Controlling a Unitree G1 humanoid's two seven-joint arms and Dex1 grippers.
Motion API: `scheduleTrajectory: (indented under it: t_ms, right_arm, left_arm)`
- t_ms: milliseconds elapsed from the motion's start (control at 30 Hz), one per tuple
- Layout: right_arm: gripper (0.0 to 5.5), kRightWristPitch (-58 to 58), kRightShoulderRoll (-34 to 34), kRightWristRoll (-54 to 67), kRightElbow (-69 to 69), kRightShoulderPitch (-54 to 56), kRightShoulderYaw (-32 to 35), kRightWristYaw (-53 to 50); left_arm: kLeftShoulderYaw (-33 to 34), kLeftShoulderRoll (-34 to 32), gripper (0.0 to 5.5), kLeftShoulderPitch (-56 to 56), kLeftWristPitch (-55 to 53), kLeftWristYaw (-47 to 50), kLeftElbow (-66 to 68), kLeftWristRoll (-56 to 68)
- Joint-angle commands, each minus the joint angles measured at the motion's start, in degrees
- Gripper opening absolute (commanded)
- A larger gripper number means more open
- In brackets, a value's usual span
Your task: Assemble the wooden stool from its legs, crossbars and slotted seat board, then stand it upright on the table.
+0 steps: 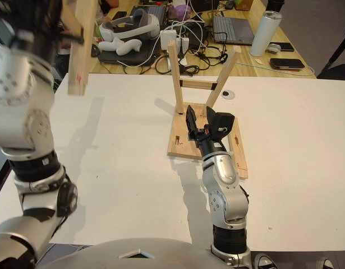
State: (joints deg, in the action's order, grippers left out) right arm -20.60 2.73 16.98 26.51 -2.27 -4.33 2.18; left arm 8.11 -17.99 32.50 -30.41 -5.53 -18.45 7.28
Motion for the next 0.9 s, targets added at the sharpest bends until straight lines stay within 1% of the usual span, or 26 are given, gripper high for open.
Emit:
scheduleTrajectory:
  t_ms: [33,67,100,133,267,367,500,700,833,900]
  right_arm:
    - [3.06,-1.2,-0.2,0.4,0.2,0.7,0.1,0.4]
    - [3.06,-1.6,-0.4,0.7,-0.1,1.2,-0.1,0.7]
    - [3.06,-2.0,-0.8,0.9,-0.2,1.5,-0.1,1.1]
    - [3.06,-2.3,-1.1,1.1,-0.3,1.8,0.0,1.4]
    - [3.06,-2.5,-1.4,0.9,-0.5,2.2,0.7,1.5]
    - [3.06,-2.4,-1.4,0.9,-1.0,2.6,0.8,1.4]
    - [3.06,-1.8,-0.9,0.6,-1.7,2.7,0.8,1.1]
    - [3.06,-1.0,0.1,0.1,-1.9,2.2,0.5,0.3]
    - [3.06,-0.8,0.4,0.1,-1.6,1.8,0.4,0.1]
    - [3.06,-0.7,0.5,0.1,-1.3,1.5,0.4,0.1]
  left_arm:
    - [-1.6,3.3,0.42,-21.3,13.5,-3.4,27.0,-2.2]
    - [-0.9,6.1,0.42,-25.3,16.2,-4.8,33.5,-0.3]
    - [0.2,8.3,0.42,-27.6,18.3,-4.5,36.9,0.9]
    - [0.8,9.0,0.42,-28.5,20.2,-2.7,37.7,0.5]
    - [2.1,8.2,0.42,-23.4,24.1,-1.1,34.0,0.8]
    - [2.7,7.6,0.42,-18.9,22.1,0.1,29.3,1.7]
    - [-0.3,6.7,0.42,-11.3,13.2,-1.4,22.2,2.4]
    - [-6.0,4.8,0.42,-4.4,-1.9,-5.2,10.8,3.2]
    - [-6.4,1.8,0.42,1.8,-12.1,-7.0,1.8,4.8]
    - [-5.1,-0.3,0.42,3.9,-16.2,-7.9,-1.3,5.7]
